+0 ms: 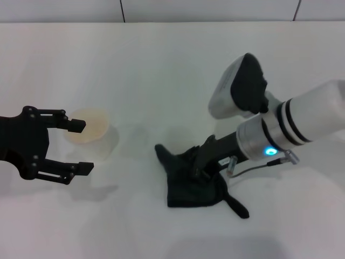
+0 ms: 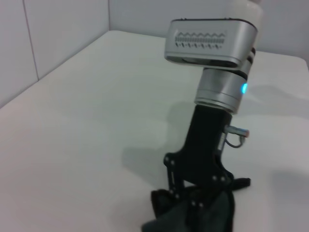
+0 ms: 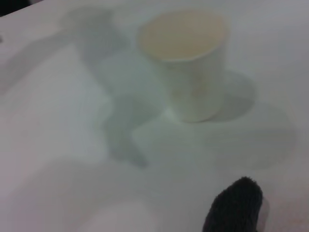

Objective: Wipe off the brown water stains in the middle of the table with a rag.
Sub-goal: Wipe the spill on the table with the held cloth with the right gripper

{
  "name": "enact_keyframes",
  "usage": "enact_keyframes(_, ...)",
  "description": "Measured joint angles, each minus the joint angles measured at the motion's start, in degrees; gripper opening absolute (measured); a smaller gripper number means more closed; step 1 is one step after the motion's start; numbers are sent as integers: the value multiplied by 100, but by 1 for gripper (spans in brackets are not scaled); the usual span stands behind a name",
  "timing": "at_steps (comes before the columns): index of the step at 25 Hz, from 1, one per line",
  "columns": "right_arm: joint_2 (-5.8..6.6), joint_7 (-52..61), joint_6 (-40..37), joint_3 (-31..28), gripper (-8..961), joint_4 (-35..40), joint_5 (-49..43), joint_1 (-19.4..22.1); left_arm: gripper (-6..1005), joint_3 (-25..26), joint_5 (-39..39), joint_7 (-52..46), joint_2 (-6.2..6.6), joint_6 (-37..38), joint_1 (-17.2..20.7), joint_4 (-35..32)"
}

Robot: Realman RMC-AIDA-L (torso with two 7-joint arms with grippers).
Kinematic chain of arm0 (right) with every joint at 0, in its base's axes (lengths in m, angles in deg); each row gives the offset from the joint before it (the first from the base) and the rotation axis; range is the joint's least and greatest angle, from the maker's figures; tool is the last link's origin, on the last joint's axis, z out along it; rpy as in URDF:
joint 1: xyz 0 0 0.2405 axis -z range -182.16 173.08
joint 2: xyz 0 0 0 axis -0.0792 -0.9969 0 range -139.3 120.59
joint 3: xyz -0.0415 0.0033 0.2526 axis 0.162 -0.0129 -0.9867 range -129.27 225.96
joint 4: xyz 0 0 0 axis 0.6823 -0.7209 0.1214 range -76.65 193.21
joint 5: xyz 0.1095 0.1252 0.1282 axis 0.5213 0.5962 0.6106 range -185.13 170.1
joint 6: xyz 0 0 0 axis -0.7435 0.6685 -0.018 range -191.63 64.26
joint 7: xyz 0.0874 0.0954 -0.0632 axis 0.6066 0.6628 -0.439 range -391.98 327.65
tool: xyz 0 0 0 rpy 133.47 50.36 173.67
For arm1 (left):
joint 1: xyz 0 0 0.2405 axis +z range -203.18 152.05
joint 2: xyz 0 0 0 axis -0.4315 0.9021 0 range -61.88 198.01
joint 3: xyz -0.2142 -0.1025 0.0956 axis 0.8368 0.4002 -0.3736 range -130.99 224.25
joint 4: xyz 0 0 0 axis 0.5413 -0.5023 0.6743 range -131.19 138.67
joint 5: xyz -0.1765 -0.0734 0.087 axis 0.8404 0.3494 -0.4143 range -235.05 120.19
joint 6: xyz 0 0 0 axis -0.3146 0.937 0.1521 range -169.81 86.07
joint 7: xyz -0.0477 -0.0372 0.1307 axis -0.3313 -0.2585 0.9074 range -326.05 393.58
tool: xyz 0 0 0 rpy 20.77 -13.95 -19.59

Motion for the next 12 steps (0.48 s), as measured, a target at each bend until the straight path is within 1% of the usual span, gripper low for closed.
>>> enact_keyframes(3, 0, 68, -73, 133, 94, 59, -15, -43, 862, -1, 2, 0, 0, 0, -9, 0)
enact_keyframes(12, 9, 339, 113, 99, 92, 4, -38, -23, 861, -3, 4, 0, -14, 0, -32, 0)
